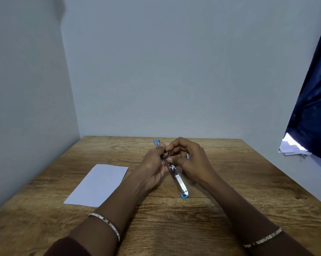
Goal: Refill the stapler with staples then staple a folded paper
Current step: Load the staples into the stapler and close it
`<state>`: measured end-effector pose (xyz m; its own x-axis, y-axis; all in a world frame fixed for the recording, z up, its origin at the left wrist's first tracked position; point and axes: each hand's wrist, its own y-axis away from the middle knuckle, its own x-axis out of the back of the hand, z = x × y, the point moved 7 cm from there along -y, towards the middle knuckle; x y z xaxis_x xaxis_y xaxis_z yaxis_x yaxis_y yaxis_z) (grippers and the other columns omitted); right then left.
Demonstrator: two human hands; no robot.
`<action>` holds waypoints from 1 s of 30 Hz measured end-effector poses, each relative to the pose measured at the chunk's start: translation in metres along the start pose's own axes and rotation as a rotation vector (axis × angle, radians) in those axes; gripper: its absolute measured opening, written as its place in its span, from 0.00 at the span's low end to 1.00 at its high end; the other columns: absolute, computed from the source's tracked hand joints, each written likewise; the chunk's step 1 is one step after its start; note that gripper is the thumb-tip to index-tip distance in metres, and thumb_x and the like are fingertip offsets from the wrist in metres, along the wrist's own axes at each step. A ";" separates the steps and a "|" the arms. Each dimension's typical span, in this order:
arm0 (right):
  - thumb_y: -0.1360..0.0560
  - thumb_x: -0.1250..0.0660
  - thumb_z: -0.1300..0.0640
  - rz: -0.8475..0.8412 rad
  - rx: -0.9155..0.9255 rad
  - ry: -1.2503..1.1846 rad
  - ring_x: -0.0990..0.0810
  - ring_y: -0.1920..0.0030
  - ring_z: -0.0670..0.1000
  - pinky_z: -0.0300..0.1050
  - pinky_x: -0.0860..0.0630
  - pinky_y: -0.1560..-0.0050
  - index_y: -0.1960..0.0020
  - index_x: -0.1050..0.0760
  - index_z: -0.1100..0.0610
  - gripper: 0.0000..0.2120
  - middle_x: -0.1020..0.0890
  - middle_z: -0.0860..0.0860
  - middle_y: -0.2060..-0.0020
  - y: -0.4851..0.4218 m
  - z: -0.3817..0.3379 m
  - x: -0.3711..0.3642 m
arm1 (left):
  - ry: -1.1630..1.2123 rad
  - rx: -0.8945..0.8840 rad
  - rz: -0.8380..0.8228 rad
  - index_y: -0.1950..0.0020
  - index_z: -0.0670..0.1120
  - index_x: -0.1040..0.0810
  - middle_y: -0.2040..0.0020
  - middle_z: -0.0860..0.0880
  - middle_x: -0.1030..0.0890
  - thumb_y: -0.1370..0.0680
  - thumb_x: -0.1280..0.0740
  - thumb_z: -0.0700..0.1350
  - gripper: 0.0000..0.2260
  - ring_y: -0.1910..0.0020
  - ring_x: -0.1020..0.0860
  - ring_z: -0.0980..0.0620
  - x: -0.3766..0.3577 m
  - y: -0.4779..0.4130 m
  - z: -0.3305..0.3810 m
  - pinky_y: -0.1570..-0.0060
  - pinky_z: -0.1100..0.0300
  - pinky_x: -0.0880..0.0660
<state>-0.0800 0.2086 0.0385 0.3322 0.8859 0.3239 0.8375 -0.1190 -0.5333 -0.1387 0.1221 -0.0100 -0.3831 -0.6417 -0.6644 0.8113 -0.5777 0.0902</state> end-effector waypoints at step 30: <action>0.20 0.39 0.74 0.368 -0.537 -0.535 0.14 0.52 0.57 0.44 0.15 0.53 0.43 0.28 0.66 0.08 0.17 0.66 0.51 0.004 0.042 0.050 | -0.086 -0.007 -0.207 0.55 0.42 0.15 0.41 0.35 0.17 0.25 0.30 0.48 0.10 0.38 0.18 0.39 -0.003 0.001 0.002 0.41 0.42 0.21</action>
<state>-0.0782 0.2712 0.0195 0.4875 0.8257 -0.2837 0.8535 -0.5192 -0.0444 -0.1381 0.1225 -0.0068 -0.5777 -0.5510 -0.6022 0.7145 -0.6981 -0.0467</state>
